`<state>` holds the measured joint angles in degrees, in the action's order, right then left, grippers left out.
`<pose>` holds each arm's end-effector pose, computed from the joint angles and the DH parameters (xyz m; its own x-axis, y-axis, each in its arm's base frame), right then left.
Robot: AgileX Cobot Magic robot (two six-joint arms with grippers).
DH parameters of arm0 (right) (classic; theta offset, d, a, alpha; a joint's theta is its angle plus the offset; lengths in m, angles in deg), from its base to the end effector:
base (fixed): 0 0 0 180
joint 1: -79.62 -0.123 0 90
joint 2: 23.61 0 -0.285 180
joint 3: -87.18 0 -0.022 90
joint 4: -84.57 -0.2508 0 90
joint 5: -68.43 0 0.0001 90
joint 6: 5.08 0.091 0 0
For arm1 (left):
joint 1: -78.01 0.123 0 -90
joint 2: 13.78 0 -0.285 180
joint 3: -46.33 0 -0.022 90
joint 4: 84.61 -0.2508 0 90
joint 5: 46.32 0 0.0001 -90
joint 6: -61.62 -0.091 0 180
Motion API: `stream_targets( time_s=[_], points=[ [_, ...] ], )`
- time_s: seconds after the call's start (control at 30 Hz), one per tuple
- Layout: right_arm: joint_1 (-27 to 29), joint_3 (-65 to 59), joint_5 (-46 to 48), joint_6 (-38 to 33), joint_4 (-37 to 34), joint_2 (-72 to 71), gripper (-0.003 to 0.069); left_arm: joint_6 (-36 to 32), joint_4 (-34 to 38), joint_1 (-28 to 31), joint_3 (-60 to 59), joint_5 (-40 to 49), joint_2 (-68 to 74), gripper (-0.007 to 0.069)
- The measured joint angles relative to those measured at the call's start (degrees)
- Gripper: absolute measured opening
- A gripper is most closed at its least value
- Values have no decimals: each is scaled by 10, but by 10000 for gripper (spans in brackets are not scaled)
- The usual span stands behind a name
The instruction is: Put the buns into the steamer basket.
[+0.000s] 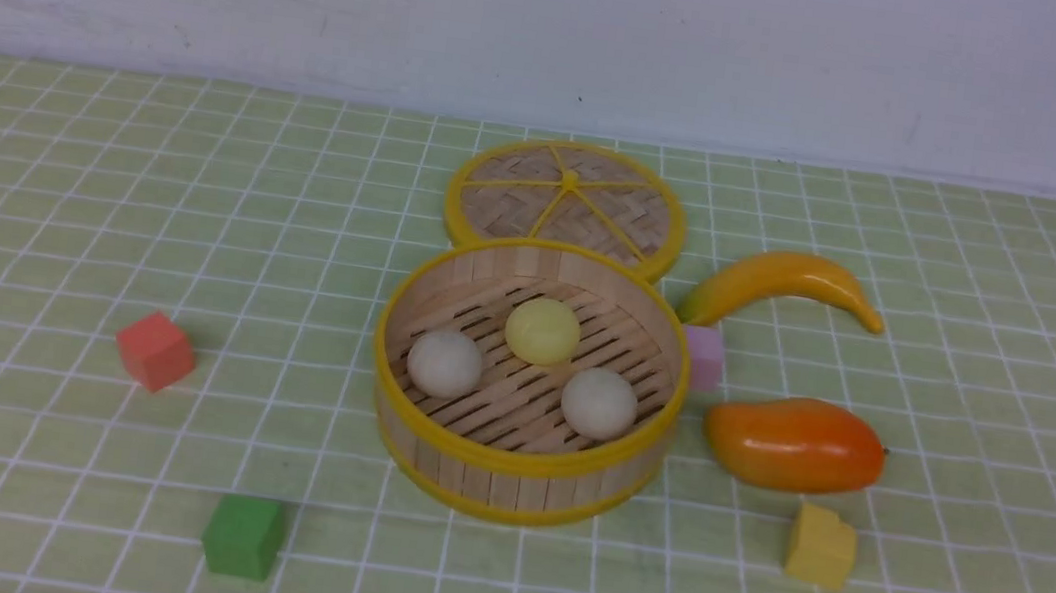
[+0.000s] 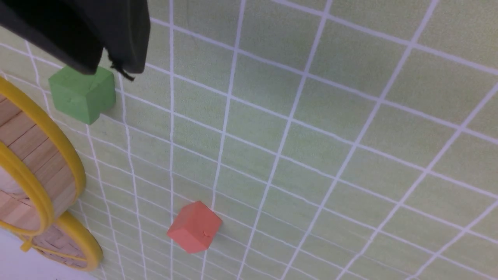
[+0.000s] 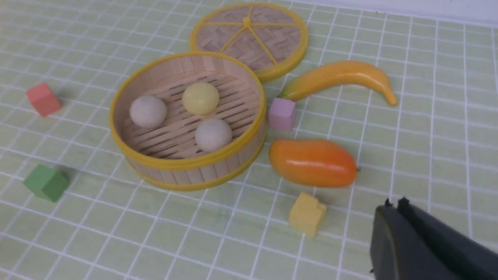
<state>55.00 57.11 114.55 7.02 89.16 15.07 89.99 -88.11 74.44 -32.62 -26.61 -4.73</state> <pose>0.0801 0.0309 0.3744 -0.4335 -0.0285 -0.9007 -0.3048 0.9452 0.1168 0.0551 -0.0016 0.1708 -0.2926 -0.4063 -0.8656 -0.0898 0.9129 -0.3981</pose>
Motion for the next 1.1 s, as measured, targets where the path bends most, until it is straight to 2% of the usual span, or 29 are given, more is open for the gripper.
stream_targets(
  time_s=[0.1,0.27,0.83,0.97,1.1],
  points=[
    [0,-96,-19,23,9,-104,-20,0,0,0,0,0,0,95],
    [0,-159,-23,38,19,-143,-20,0,0,0,0,0,0,102],
    [11,-174,-24,39,19,-147,-9,0,0,0,0,0,0,118],
    [132,-186,-59,-21,-5,-175,-5,0,0,0,0,0,0,124],
    [246,-258,-126,-117,-55,-219,-1,0,0,0,0,0,0,128]
  ],
)
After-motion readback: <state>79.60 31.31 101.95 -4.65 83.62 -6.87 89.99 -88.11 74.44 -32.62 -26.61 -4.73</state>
